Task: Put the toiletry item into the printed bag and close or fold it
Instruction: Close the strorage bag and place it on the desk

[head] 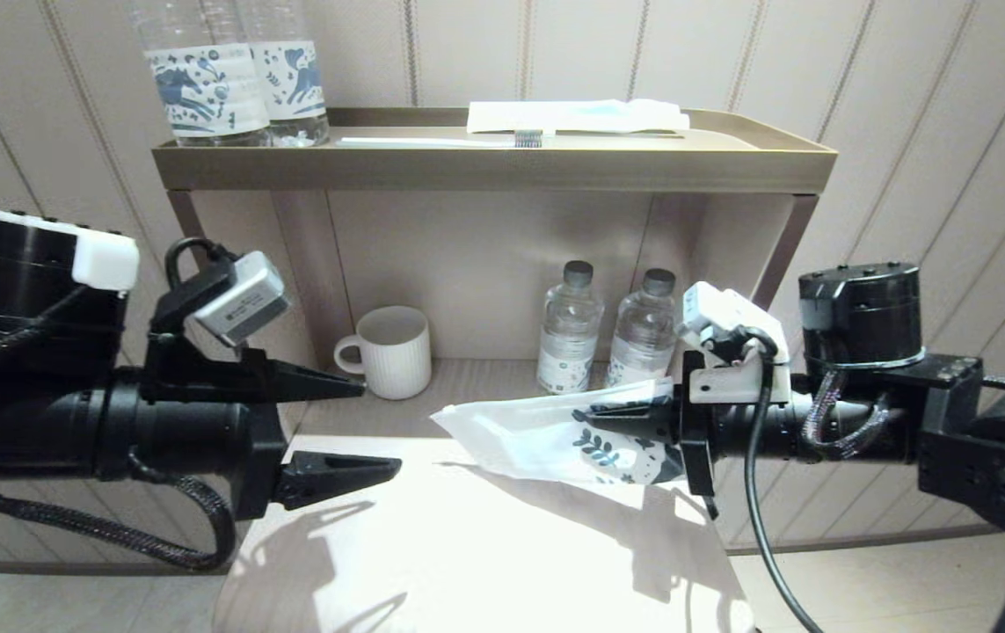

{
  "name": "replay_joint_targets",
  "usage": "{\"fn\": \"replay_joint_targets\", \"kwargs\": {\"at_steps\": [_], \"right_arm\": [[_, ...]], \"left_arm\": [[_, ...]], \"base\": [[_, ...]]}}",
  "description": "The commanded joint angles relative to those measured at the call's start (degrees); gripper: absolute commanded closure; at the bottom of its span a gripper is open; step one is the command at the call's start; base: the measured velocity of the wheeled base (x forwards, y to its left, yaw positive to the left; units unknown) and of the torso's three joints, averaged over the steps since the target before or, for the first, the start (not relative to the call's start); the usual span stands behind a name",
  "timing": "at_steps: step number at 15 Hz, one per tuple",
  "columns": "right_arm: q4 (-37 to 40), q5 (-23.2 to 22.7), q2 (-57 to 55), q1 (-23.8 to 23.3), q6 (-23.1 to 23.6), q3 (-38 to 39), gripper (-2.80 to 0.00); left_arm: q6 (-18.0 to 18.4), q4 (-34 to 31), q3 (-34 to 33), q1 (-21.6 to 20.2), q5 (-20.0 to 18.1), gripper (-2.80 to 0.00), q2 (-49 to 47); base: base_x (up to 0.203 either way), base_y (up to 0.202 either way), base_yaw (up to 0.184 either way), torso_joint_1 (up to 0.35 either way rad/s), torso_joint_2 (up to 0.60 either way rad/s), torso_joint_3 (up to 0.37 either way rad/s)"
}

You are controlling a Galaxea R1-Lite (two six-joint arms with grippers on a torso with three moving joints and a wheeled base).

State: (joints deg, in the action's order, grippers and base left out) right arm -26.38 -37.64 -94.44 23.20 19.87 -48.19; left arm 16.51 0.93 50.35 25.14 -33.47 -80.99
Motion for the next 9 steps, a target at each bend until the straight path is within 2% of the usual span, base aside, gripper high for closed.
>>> {"fn": "replay_joint_targets", "kwargs": {"at_steps": [1,5,7,9], "right_arm": [[-0.13,2.66,-2.7,0.44,0.22,-0.18,0.0],[0.43,9.73,-5.68,3.17,0.26,-0.15,0.0],[1.34,10.69,-5.33,3.42,-0.32,-0.19,0.0],[5.99,10.89,-4.6,4.22,-1.88,-1.55,0.0]], "left_arm": [[0.1,-2.9,0.84,-0.08,0.6,-2.8,5.4],[0.18,-5.36,1.17,0.02,1.53,-2.8,7.18],[0.19,-7.26,1.51,0.17,1.99,-2.8,8.75],[0.24,-10.09,2.04,0.18,2.0,-2.8,10.59]], "base": [[0.0,0.0,0.0,0.0,0.0,0.0],[0.0,0.0,0.0,0.0,0.0,0.0],[0.0,0.0,0.0,0.0,0.0,0.0],[0.0,0.0,0.0,0.0,0.0,0.0]]}}
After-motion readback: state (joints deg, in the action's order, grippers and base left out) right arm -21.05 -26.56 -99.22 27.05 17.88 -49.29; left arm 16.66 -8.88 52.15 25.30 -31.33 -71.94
